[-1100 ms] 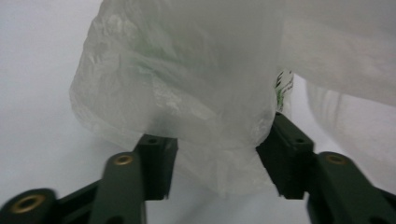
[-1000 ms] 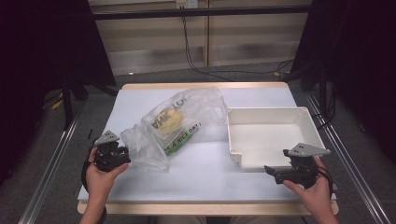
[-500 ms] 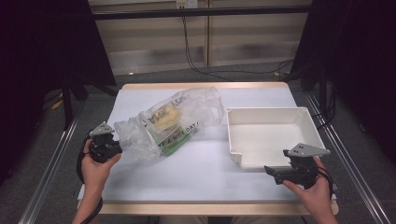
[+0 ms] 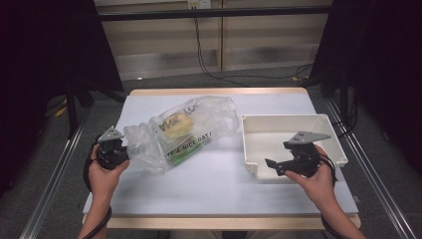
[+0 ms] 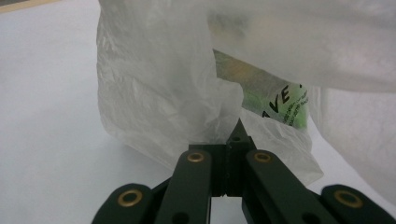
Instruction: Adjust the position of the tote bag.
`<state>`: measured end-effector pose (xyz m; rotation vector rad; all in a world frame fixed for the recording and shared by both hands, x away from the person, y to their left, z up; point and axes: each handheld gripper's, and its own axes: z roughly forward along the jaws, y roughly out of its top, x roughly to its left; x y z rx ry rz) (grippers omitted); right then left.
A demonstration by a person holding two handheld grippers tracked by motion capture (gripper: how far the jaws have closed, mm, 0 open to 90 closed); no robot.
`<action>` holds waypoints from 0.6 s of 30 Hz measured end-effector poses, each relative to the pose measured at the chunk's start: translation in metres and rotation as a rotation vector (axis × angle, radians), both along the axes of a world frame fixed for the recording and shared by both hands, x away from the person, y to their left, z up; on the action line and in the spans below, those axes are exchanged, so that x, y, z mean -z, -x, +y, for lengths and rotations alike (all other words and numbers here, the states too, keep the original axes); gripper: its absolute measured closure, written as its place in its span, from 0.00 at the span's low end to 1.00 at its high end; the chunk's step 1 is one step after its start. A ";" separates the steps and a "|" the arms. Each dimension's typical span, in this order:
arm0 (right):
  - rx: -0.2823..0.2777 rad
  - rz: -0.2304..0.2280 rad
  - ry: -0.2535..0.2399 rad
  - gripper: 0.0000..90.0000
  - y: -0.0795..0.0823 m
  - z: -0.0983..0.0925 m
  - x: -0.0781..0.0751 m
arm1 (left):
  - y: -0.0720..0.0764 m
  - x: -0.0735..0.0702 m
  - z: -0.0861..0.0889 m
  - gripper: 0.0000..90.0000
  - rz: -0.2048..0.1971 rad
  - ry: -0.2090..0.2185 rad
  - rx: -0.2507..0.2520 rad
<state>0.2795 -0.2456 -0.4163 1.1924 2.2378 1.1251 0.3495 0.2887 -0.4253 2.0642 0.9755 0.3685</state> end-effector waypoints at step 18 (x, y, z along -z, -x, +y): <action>-0.099 -0.051 -0.008 0.33 -0.079 0.074 -0.018 | 0.011 -0.002 -0.002 1.00 -0.011 -0.049 0.019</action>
